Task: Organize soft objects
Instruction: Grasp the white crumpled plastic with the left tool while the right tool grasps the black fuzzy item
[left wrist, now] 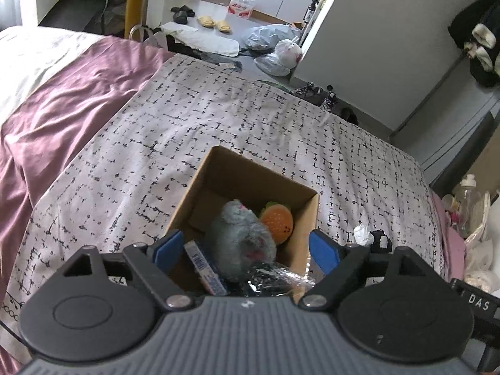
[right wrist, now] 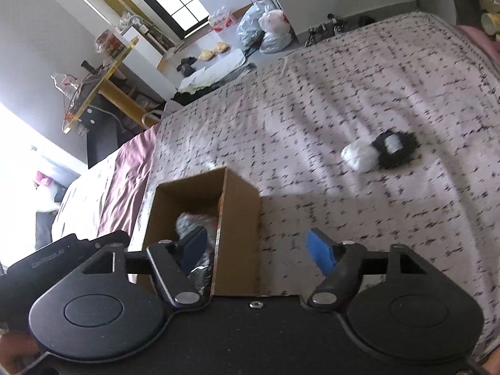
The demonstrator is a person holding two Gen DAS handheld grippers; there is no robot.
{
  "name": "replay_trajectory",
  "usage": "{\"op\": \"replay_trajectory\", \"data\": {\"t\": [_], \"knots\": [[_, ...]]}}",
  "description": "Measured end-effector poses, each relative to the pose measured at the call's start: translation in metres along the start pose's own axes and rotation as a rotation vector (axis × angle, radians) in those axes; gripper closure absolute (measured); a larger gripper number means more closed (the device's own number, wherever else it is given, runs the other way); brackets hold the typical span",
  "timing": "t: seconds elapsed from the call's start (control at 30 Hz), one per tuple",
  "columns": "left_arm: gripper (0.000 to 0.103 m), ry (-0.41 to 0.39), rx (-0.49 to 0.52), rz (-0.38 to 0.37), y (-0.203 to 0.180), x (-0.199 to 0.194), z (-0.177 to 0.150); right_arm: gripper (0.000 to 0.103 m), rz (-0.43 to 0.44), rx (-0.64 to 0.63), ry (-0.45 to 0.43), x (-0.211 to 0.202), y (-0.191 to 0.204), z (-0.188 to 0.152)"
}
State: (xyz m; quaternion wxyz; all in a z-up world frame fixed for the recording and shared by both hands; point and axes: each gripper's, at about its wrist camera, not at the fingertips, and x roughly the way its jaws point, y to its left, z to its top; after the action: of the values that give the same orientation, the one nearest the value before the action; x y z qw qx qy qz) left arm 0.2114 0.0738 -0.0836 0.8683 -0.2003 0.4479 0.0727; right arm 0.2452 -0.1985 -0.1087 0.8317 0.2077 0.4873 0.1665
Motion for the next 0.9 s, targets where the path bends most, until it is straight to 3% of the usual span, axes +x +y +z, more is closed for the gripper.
{"op": "replay_trajectory", "data": {"t": [0.07,0.33,0.9], "knots": [[0.016,0.004,0.007,-0.003,-0.007,0.001,0.0,0.024,-0.003,-0.002,-0.011,-0.003,-0.007,0.002],[0.002,0.003,0.054,-0.018,-0.04,0.007,-0.001,0.022,-0.026,0.028,-0.046,-0.012,-0.042,0.016],[0.0,0.01,0.138,-0.012,-0.123,0.041,0.0,0.023,-0.026,0.086,-0.086,-0.013,-0.108,0.046]]}}
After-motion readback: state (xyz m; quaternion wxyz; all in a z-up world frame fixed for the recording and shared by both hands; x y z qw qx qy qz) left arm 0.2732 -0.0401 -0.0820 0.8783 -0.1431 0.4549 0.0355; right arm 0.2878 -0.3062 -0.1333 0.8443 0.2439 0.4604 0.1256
